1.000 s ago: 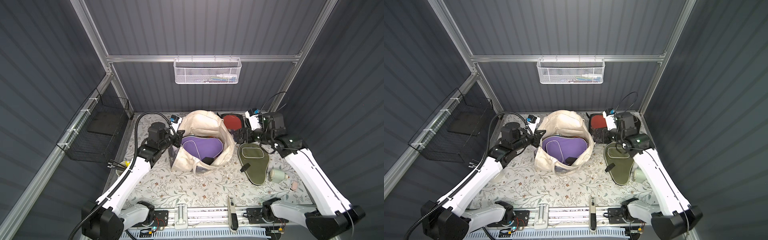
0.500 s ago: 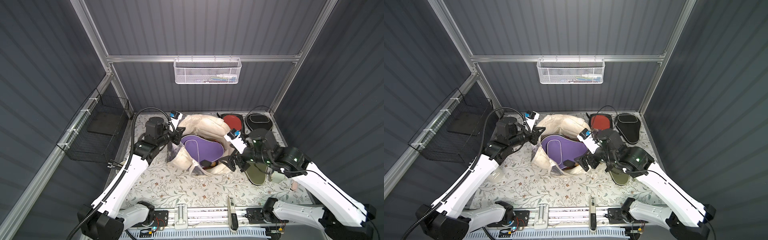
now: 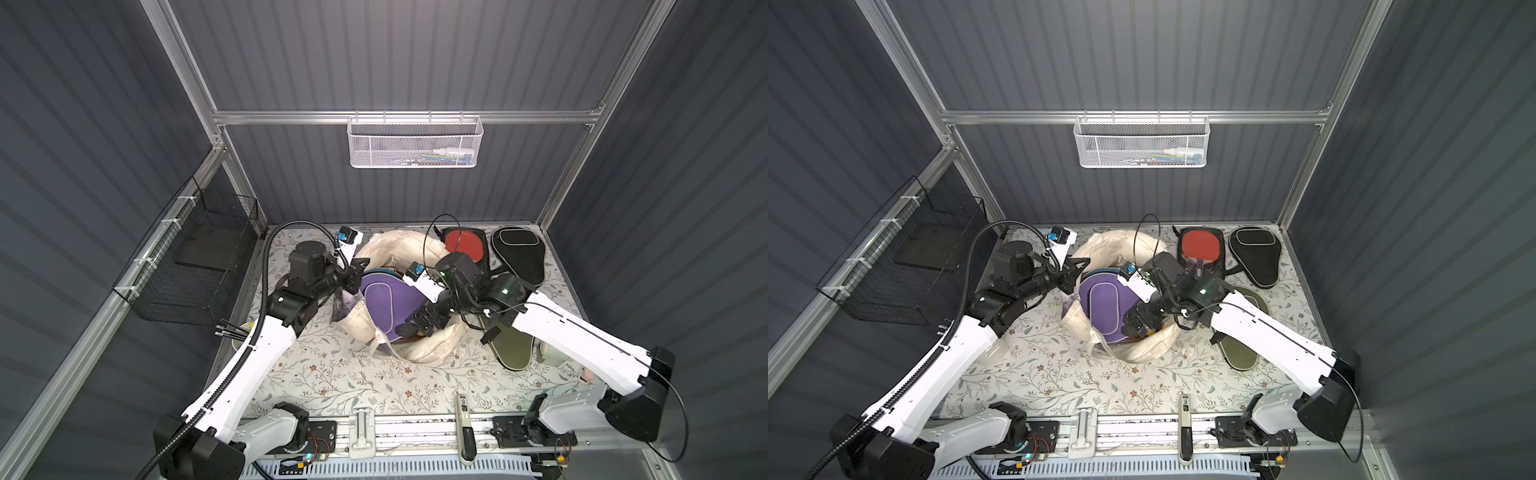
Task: Remove the ping pong set from the canvas bag
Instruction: Pick up the ping pong set from the canvas bag.
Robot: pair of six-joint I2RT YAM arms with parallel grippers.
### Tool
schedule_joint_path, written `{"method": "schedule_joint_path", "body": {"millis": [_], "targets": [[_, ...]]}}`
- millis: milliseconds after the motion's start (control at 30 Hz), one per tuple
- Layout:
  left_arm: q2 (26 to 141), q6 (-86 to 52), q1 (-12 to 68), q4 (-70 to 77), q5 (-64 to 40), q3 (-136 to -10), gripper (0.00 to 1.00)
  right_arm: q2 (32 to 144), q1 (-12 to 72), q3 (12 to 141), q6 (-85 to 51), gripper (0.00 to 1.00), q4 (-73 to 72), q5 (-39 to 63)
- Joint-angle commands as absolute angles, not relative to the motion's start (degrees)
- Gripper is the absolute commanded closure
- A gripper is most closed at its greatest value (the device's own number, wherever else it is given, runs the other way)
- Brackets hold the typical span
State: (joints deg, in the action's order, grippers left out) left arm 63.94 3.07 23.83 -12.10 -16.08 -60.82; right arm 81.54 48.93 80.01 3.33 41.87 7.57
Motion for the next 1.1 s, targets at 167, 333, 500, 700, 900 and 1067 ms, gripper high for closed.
{"method": "schedule_joint_path", "body": {"millis": [167, 333, 500, 700, 900, 1067], "targets": [[60.4, 2.2, 24.0, -0.1, -18.5, -57.7, 1.0, 94.0, 48.5, 92.2, 7.3, 0.01, 40.8, 9.3], [58.7, 2.7, 24.0, 1.5, -17.9, -55.2, 1.0, 98.0, 46.3, 95.0, 8.3, 0.01, 40.1, 11.9], [58.2, 3.7, 24.0, 1.5, -17.0, -53.9, 1.0, 101.6, 44.8, 96.5, 9.9, 0.01, 39.8, 15.3], [58.9, 4.3, 24.0, 2.1, -16.7, -52.8, 1.0, 105.8, 42.8, 96.8, 9.6, 0.01, 37.5, 18.6], [59.2, 4.6, 23.9, 3.4, -16.7, -51.1, 1.0, 109.2, 42.1, 98.3, 9.2, 0.01, 36.2, 18.6], [59.4, 4.5, 24.0, 4.5, -17.3, -49.9, 1.0, 111.4, 41.8, 99.2, 9.5, 0.01, 35.4, 18.6]]}}
